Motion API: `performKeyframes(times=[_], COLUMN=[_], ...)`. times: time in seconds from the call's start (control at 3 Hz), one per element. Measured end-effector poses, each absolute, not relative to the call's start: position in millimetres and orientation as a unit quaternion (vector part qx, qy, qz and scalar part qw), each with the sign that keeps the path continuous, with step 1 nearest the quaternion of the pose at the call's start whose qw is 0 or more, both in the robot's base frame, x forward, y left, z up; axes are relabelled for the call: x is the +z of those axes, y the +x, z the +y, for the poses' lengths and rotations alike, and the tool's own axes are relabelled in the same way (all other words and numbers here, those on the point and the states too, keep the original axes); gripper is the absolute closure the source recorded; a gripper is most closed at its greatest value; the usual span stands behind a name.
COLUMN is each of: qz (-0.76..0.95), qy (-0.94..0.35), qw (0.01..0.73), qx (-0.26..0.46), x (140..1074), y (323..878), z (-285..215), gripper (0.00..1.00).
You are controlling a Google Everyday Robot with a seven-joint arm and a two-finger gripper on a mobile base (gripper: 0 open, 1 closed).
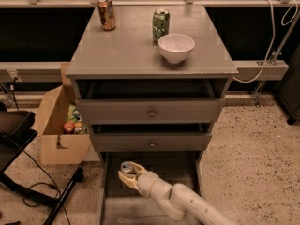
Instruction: Place redbull can into bottom drawer
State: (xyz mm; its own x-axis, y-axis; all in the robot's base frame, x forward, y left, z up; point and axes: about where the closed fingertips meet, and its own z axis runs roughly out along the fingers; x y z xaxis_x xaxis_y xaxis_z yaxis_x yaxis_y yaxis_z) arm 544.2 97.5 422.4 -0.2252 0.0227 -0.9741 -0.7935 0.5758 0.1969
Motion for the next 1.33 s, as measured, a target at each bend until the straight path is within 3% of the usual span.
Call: performKeyframes(times=[0.67, 1.33], qz=[0.658, 0.645], qy=[-0.322, -0.343], qw=[0.523, 0.495], qx=[0.436, 0.470], x=[325.8, 295.0], y=[553.3, 561.2], z=[126.4, 139.5], gripper=[1.00, 1.00])
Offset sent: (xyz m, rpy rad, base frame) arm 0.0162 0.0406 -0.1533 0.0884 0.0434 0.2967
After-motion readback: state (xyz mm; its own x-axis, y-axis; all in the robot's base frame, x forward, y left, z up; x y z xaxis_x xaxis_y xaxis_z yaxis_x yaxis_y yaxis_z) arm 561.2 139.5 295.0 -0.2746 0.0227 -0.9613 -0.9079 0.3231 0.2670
